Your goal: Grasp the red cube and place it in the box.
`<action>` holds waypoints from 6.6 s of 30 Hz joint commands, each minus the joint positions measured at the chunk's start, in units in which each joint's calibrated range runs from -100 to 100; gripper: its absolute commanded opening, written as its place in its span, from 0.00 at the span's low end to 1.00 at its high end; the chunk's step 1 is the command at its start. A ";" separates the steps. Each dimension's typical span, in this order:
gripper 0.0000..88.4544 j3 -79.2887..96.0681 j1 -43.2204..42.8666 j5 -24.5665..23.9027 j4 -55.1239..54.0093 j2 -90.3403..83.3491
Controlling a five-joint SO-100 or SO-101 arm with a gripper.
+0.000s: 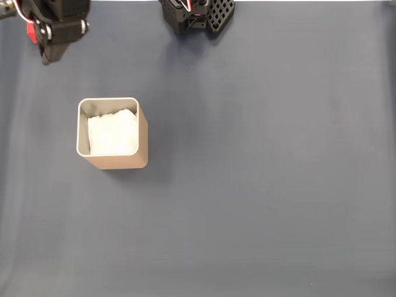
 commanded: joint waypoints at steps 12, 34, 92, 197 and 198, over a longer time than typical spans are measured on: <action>0.10 1.84 12.16 0.29 -0.90 4.76; 0.35 2.75 20.04 -2.10 -8.29 12.72; 0.45 19.06 30.05 -2.05 -35.29 14.63; 0.00 28.18 26.85 6.50 -41.85 10.56; 0.00 26.90 26.57 6.59 -40.05 10.39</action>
